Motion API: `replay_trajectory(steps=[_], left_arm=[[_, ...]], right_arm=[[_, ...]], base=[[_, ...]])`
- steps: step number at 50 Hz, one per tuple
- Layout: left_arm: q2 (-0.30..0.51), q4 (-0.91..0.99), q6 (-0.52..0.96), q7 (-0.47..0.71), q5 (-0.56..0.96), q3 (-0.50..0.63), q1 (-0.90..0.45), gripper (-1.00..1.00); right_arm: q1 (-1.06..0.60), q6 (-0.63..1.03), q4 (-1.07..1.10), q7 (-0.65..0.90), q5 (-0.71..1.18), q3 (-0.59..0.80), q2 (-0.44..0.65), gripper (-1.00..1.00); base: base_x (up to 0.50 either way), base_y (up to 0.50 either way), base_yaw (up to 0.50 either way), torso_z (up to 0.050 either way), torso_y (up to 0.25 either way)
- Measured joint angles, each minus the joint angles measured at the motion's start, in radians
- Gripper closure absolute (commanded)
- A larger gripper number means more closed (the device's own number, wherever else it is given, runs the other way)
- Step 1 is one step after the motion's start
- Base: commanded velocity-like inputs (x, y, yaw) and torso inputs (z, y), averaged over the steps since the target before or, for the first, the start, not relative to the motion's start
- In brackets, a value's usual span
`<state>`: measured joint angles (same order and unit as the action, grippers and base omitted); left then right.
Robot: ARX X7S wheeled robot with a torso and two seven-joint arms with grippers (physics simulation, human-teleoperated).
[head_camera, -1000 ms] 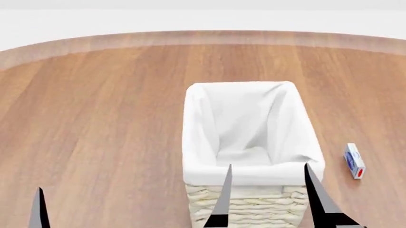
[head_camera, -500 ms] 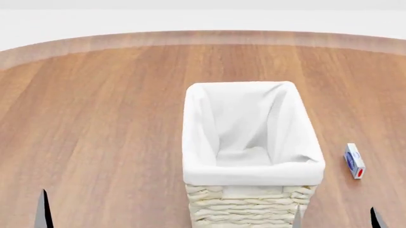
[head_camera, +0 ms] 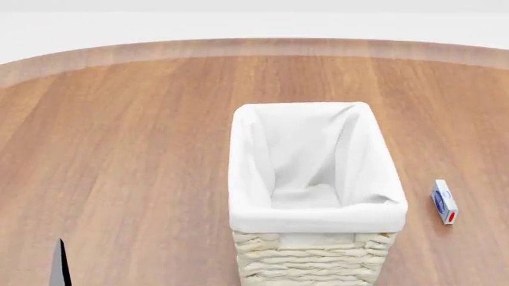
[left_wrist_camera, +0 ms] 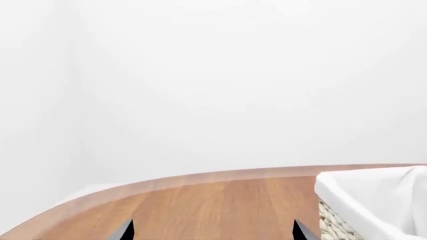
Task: Pick up the alphabet soup and put it in the basket.
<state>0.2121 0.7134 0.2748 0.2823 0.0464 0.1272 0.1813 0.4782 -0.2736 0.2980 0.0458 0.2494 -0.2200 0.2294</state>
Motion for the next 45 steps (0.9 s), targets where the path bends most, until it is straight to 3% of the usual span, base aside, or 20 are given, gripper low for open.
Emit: replay_trajectory(steps=[22,45], left_arm=[[0.018,0.002,0.003,0.024,0.009,0.014,-0.002,-1.0],[0.037,0.0,0.002,0.048,0.025,0.023,-0.006,-1.0]], right_arm=[[-0.003,-0.14,-0.209,0.022,0.055,-0.081,-0.034,-1.0],[-0.059,-0.22,-0.404,0.024,0.011,-0.062,-0.055,-1.0]], base=[[0.0,0.0,0.0,0.0,0.0],[0.0,0.0,0.0,0.0,0.0]])
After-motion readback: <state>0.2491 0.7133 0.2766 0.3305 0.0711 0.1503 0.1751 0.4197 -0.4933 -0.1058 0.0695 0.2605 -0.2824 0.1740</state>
